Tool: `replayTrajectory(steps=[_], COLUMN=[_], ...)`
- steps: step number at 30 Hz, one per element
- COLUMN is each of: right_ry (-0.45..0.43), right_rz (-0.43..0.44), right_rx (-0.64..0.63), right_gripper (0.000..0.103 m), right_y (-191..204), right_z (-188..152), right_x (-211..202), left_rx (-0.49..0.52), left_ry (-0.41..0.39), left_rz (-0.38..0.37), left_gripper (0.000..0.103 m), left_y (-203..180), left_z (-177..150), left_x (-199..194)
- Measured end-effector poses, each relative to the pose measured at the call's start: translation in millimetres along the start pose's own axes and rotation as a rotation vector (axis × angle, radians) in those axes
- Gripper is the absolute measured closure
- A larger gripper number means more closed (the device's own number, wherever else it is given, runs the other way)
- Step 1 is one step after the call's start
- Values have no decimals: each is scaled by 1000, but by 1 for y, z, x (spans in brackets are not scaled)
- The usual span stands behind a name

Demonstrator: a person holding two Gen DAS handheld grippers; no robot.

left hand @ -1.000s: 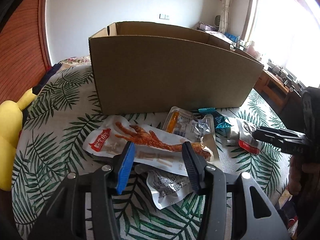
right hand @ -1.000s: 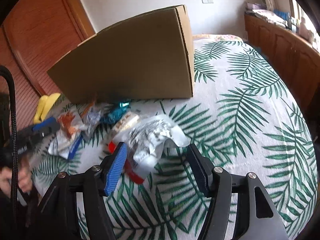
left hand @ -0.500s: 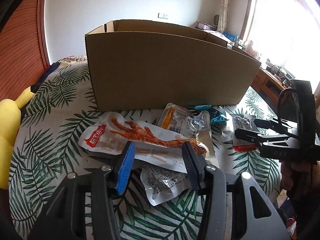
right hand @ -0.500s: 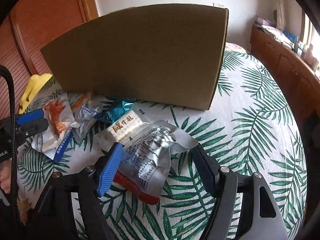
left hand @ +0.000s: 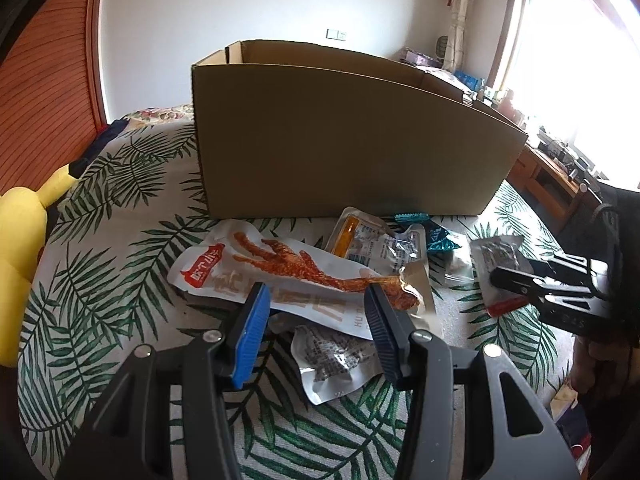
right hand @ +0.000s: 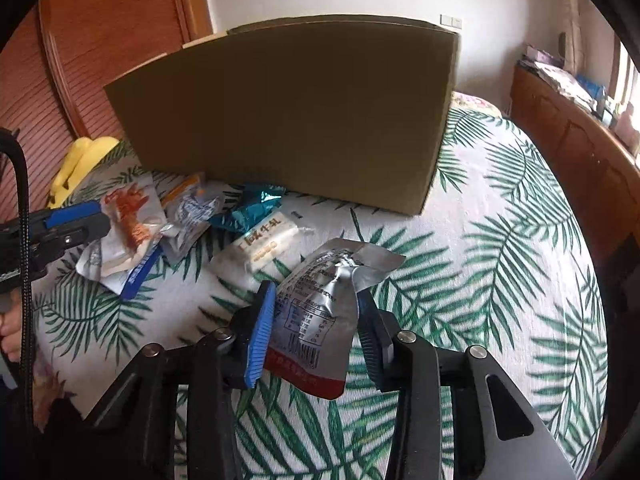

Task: Organize snacks
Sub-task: 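Grasp the silver packet with red edge using the right tool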

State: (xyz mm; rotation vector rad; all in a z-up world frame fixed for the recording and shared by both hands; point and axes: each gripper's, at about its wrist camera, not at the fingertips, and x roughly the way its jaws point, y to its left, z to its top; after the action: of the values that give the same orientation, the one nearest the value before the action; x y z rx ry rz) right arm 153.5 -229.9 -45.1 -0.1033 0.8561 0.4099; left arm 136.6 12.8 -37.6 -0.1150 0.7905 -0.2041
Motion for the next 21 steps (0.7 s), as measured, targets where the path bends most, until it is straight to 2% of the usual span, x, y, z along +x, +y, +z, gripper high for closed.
replayTrajectory(steps=[4,9,15,21], right_ry=[-9,-55,-61,-64], right_rz=[14,-14,-18,-31], right_rx=[21,-11,-15,-23], right_gripper=[64,61,61,60], right_y=[-4,0,0,2], right_z=[-6,-12,-14,-15], right_x=[-1,1,1,1], left_rx=[-24,-53,-38,11], left_ry=[4,7,-4,50], left_rz=[11,28,133,230], left_gripper=[53,53,53,53], left_y=[1,1,-4,-9], left_z=[4,15,29,30], left_x=[3,13,26,39])
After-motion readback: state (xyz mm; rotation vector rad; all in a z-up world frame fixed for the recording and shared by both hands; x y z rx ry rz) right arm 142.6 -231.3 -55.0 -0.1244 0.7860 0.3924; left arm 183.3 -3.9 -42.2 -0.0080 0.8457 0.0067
